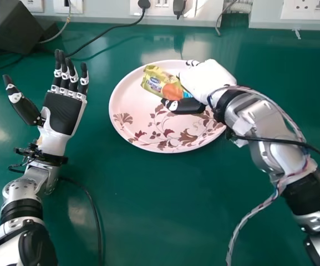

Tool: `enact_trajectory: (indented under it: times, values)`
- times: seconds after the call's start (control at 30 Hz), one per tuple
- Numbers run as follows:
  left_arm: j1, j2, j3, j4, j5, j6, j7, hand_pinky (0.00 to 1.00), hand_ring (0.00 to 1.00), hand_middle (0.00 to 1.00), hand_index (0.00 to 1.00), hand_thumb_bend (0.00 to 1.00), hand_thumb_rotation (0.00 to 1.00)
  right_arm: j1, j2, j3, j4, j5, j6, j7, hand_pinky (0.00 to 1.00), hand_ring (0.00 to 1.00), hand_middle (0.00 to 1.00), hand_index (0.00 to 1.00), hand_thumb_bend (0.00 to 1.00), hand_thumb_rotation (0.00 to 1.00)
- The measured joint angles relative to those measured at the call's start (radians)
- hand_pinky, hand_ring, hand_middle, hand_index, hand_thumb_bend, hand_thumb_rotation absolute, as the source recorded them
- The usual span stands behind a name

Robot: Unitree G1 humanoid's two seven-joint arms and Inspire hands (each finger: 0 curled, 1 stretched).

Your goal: Pick up biscuit and place it in the plate

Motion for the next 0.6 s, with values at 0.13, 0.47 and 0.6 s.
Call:
enact_trajectory:
  times: [0.13,0.47,0.6]
  values:
    - [0.001,0.000,-0.001,0.000,0.000,0.000,-0.005,0.85,0.73,0.83,0.95,1.00,0.44,0.001,0.000,0.010,0.039,0.019,-0.027,-0.010,0.04,0.06,0.09,0.49,0.50,0.06]
    - [0.000,0.001,-0.001,0.003,0.001,-0.001,-0.018,0.87,0.73,0.83,0.94,1.00,0.44,0.000,-0.002,0.015,0.119,0.079,-0.084,-0.046,0.04,0.05,0.08,0.49,0.50,0.06]
    - [0.000,0.002,-0.001,0.006,0.000,-0.001,-0.017,0.89,0.74,0.84,0.95,0.98,0.44,-0.003,-0.003,0.015,0.135,0.108,-0.093,-0.053,0.04,0.05,0.08,0.49,0.50,0.07]
